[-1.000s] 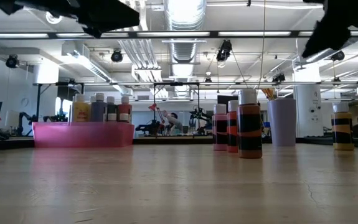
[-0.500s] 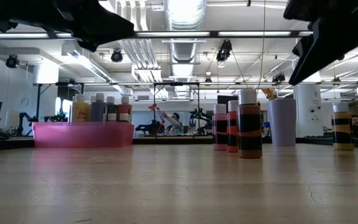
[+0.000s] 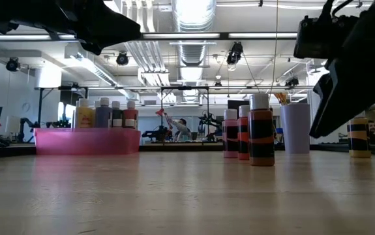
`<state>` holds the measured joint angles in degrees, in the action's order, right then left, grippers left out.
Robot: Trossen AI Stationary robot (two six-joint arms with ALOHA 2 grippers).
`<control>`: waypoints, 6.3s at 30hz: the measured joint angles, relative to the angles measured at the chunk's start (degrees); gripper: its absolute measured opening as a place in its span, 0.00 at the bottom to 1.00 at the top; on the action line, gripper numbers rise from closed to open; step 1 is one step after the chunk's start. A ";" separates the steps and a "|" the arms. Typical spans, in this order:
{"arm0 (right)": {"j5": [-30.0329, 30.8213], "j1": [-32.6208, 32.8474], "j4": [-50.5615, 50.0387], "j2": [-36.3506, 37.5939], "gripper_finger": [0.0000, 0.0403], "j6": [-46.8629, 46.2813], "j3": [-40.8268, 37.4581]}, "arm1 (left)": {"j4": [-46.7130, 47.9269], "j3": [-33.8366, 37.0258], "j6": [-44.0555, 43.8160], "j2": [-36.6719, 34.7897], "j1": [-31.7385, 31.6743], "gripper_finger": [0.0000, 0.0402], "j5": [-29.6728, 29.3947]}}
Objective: Pick & Place Paint Supplies
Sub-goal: Put the small brown paint bottle into the pink bin
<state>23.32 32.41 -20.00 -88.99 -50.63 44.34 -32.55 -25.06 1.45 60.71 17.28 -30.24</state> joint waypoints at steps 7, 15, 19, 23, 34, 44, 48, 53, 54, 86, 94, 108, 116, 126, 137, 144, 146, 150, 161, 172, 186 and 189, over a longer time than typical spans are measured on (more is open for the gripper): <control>6.19 0.84 5.40 -5.21 0.48 -2.40 0.04 | -0.02 0.00 -0.77 0.00 0.00 0.38 0.01; 9.21 2.51 8.27 -10.40 0.48 -8.68 -0.07 | -0.02 0.00 -1.09 0.00 0.01 0.38 0.02; 11.14 2.55 8.86 -12.69 0.52 -10.83 -0.20 | -0.02 0.00 -1.29 0.02 0.02 0.38 0.02; 14.53 2.63 9.82 -14.98 0.58 -11.86 -0.09 | -0.02 0.00 -1.36 0.02 0.04 0.38 0.02; 23.82 2.53 12.21 -17.73 0.67 -12.78 -0.42 | 0.00 0.00 -1.33 0.02 0.02 0.38 0.02; 24.54 0.30 14.97 -17.79 0.67 -11.77 -0.66 | 0.00 0.00 -1.31 0.04 0.00 0.38 0.02; 23.95 -0.77 16.65 -17.86 0.64 -9.95 -0.66 | 0.00 0.00 -1.31 0.04 0.00 0.38 0.01; 22.13 -2.01 19.09 -17.85 0.62 -7.79 -0.66 | 0.00 0.00 -1.29 0.04 0.00 0.38 0.02; 21.95 -2.27 19.54 -17.84 0.62 -7.22 -0.66 | 0.01 0.00 -1.29 0.04 0.00 0.38 0.02; 20.33 -5.69 22.17 -17.68 0.33 -2.71 -0.64 | 0.09 0.00 -1.27 0.04 0.02 0.38 0.02; 19.96 -5.69 22.17 -17.66 0.32 -2.06 -0.64 | 0.11 0.00 -1.27 0.04 0.02 0.38 0.01; 13.35 -5.71 22.37 -16.57 0.31 2.74 -0.33 | 0.11 0.00 -2.86 0.04 0.02 0.38 0.02; -7.02 -5.92 20.95 -9.49 0.30 13.89 -0.33 | 5.91 -1.62 -3.31 0.07 0.00 0.38 2.78; -12.25 -7.71 12.19 1.08 0.31 14.90 0.09 | 11.72 -13.04 3.10 12.56 -0.11 0.38 8.52; -12.87 -7.86 8.13 3.87 0.30 18.07 0.28 | 27.48 -35.70 6.63 28.69 -1.10 0.46 8.69; -12.84 -7.83 7.89 3.65 0.30 20.53 0.24 | 34.23 -45.09 4.83 35.33 -1.56 0.49 9.99; -12.84 -7.89 8.03 3.65 0.30 21.20 0.24 | 35.53 -47.03 4.30 37.01 -1.62 0.49 11.96; -12.82 -7.94 8.23 3.65 0.29 21.77 0.24 | 39.20 -50.00 2.37 39.74 -1.72 0.49 13.54; -11.51 -7.94 8.38 3.65 0.29 24.50 0.95 | 39.03 -51.23 -1.56 40.47 -4.46 0.49 16.26; -9.19 -8.30 8.38 3.65 0.29 29.37 2.40 | 36.38 -50.88 -3.04 40.41 -6.25 0.49 26.57; -8.14 -10.83 8.30 3.63 0.29 32.62 3.74 | 36.02 -51.06 -2.60 40.35 -6.25 0.49 26.62; -8.17 -11.33 8.40 2.95 0.29 33.10 4.27 | 36.01 -51.10 -2.60 40.33 -6.25 0.48 26.62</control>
<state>15.15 21.08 -11.60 -86.04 -17.52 48.62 3.45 -76.16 -1.15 101.03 11.03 -3.62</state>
